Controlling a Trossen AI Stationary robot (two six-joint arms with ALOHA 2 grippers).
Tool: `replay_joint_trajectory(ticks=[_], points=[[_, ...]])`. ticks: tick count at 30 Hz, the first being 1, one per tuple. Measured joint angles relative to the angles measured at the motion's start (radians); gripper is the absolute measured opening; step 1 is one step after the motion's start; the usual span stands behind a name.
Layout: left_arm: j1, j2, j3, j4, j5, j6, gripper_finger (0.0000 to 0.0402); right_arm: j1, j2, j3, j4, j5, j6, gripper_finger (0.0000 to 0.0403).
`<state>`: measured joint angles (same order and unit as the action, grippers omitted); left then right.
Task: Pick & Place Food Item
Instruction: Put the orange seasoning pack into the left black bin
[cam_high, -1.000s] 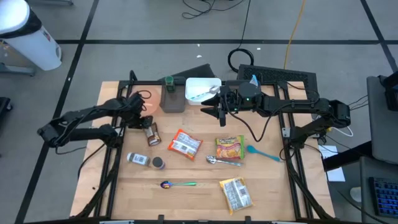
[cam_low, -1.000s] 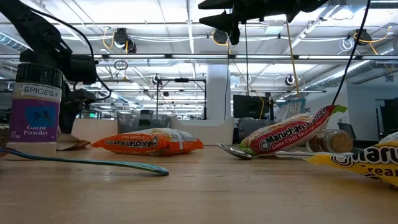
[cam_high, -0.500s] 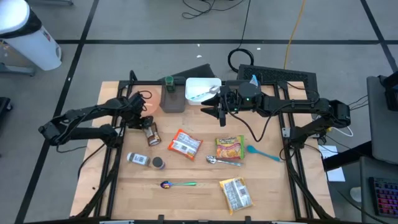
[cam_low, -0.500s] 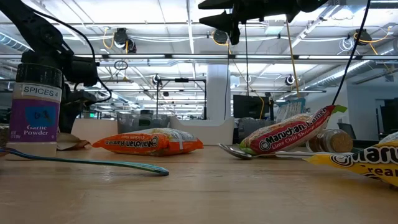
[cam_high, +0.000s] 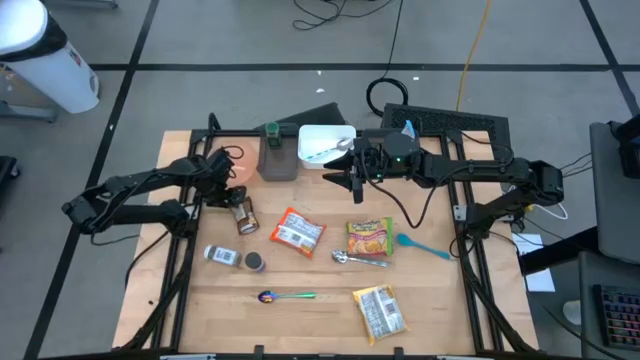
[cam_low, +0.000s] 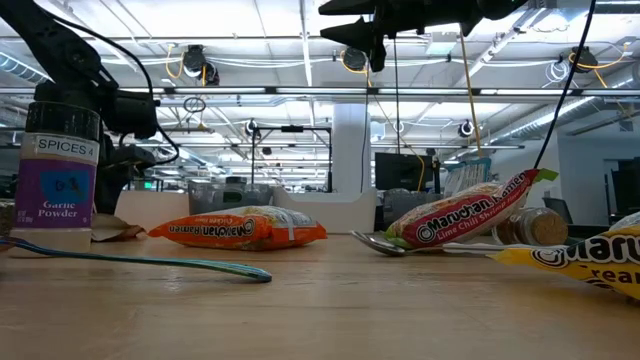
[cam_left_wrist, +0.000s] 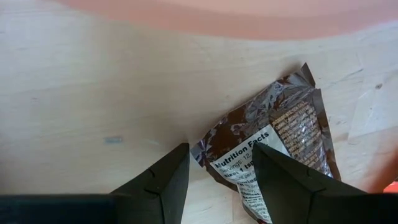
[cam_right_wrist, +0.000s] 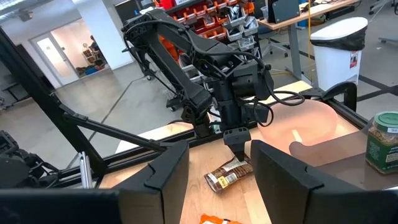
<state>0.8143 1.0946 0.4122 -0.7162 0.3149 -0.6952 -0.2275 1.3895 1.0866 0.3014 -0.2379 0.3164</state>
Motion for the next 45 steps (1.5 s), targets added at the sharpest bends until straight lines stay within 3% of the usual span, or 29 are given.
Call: replay_joint_trajectory(ticks=[5, 14, 28, 38, 45], points=[[0.000, 0.000, 0.000, 0.000, 0.001, -0.007, 0.0177, 0.000, 0.000, 0.000, 0.000, 0.000, -0.001, 0.0164], [0.000, 0.001, -0.002, 0.006, 0.006, -0.020, 0.0089, 0.000, 0.000, 0.000, 0.000, 0.000, -0.015, 0.0164], [0.000, 0.001, -0.002, 0.008, 0.030, -0.017, 0.0007, 0.000, 0.000, 0.000, 0.000, 0.000, -0.015, 0.0164], [-0.064, 0.001, -0.002, 0.023, 0.079, -0.022, 0.0004, 0.000, 0.000, 0.000, 0.000, 0.000, -0.015, 0.0164], [-0.144, -0.016, -0.001, 0.147, 0.113, -0.106, 0.0003, 0.000, 0.000, 0.000, 0.000, -0.001, -0.015, 0.0164]])
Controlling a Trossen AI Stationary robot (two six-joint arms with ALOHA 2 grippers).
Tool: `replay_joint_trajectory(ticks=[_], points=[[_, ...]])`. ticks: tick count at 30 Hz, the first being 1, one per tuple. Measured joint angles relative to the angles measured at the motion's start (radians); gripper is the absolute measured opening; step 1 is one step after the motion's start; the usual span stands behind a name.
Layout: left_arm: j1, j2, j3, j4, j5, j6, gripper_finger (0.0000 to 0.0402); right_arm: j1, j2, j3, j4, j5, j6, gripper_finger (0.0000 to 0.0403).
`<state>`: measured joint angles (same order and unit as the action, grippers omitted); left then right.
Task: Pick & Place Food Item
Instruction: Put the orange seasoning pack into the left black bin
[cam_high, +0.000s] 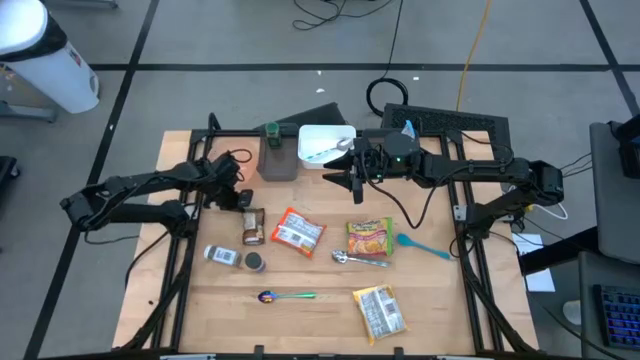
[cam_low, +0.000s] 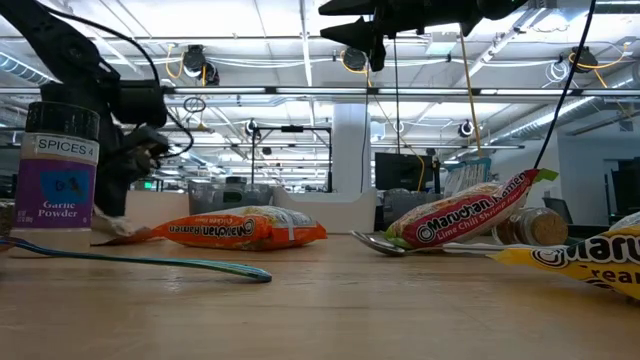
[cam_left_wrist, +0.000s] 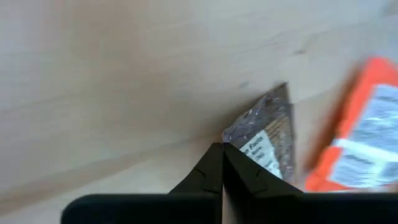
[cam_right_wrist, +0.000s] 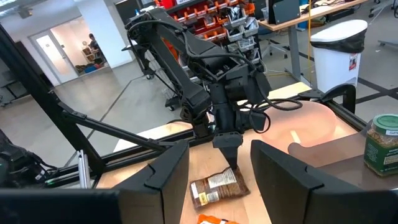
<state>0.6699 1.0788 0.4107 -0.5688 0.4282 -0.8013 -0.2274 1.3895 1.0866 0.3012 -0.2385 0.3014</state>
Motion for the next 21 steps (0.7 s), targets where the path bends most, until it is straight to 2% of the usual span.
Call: replay_joint_trajectory(ticks=[9, 21], points=[[-0.073, -0.061, 0.044, 0.181, -0.006, -0.096, 0.0002, 0.000, 0.000, 0.000, 0.000, 0.000, 0.000, 0.0164], [-0.125, -0.067, 0.205, 0.184, -0.057, -0.049, 0.0001, 0.000, 0.000, 0.000, 0.000, 0.000, 0.000, 0.0164]])
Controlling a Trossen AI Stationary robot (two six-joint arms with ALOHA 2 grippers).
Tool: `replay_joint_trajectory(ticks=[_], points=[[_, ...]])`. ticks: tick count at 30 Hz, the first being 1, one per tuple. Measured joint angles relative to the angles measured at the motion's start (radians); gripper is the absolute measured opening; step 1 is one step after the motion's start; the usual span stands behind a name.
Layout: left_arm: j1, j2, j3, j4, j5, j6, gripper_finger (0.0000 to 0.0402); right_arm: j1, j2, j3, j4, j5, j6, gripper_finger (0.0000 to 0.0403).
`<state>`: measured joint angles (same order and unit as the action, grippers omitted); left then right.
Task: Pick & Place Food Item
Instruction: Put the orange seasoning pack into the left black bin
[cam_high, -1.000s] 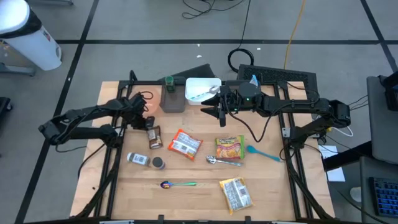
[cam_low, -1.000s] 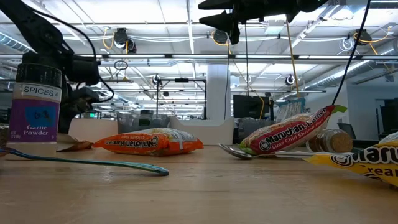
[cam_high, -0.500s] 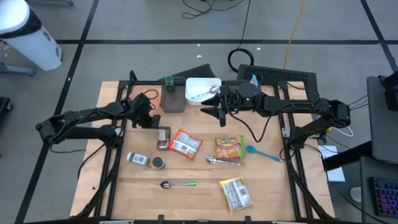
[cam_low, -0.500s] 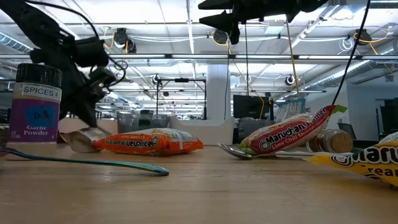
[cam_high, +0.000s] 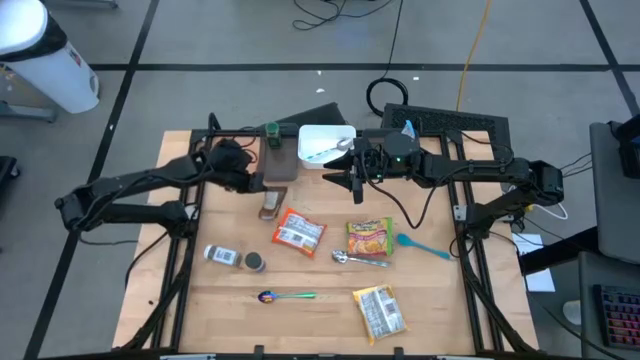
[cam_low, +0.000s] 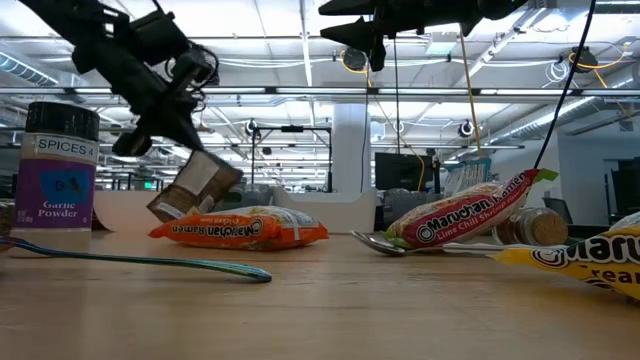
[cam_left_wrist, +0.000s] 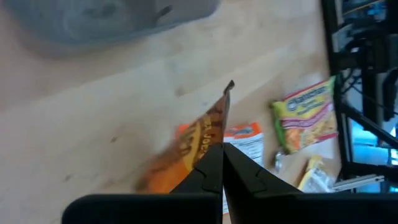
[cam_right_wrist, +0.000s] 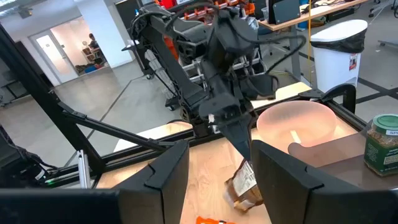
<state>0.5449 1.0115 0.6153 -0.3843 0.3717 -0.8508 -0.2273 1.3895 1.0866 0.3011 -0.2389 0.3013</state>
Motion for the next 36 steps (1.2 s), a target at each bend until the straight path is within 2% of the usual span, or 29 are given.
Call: replay_joint_trajectory(ticks=[11, 23, 31, 36], points=[[-0.011, 0.000, 0.113, 0.013, -0.015, 0.039, 0.0000, 0.000, 0.000, 0.000, 0.000, 0.000, 0.000, 0.0164], [-0.070, 0.000, 0.115, 0.209, -0.005, 0.018, 0.0000, 0.000, 0.000, 0.000, 0.000, 0.000, 0.000, 0.0164], [-0.118, 0.000, 0.115, 0.437, -0.003, -0.001, 0.0000, -0.003, 0.000, 0.000, -0.008, 0.000, 0.000, 0.0164], [-0.144, 0.000, 0.115, 0.523, -0.003, -0.006, 0.0000, -0.007, 0.000, 0.000, -0.015, 0.000, 0.010, 0.0164]])
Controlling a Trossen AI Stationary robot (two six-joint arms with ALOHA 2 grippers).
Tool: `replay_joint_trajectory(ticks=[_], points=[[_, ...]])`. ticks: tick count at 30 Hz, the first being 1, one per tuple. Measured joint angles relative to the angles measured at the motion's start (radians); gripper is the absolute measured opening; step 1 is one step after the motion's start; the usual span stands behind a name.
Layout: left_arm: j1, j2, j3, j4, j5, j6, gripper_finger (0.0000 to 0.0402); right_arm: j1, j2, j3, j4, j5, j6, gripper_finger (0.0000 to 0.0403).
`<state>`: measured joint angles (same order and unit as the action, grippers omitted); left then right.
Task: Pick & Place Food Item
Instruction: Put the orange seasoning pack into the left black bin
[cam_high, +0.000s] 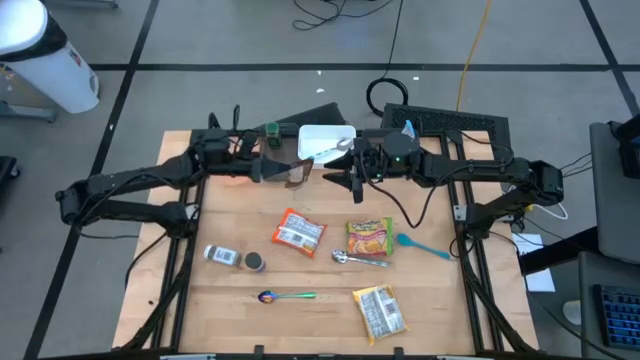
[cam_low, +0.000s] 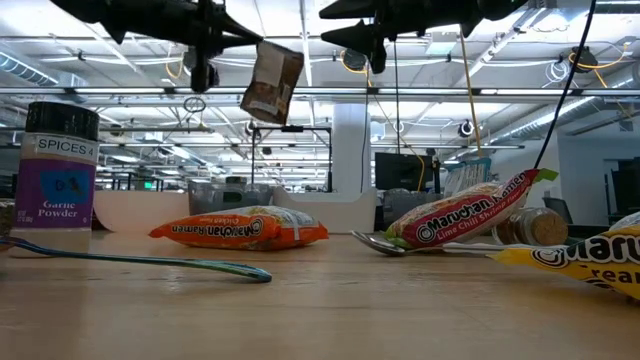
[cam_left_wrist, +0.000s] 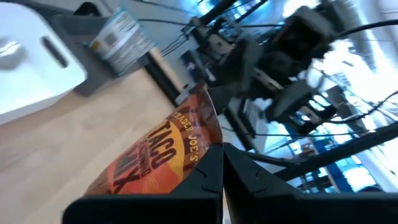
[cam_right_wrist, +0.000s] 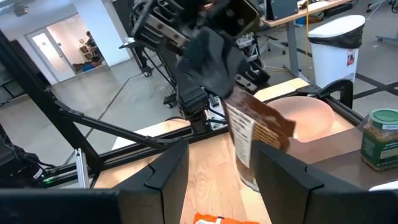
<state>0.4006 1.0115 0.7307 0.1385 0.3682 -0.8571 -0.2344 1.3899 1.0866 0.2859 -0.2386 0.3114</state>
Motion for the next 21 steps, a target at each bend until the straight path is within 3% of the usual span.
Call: replay_joint_trajectory(ticks=[11, 21], points=[[-0.052, 0.003, 0.000, 0.143, -0.010, -0.002, 0.0000, -0.011, 0.000, 0.000, 0.016, -0.055, 0.039, 0.0164], [-0.088, 0.003, 0.000, 0.151, -0.012, 0.029, 0.0000, -0.062, 0.000, 0.000, 0.093, -0.108, 0.096, 0.0164]])
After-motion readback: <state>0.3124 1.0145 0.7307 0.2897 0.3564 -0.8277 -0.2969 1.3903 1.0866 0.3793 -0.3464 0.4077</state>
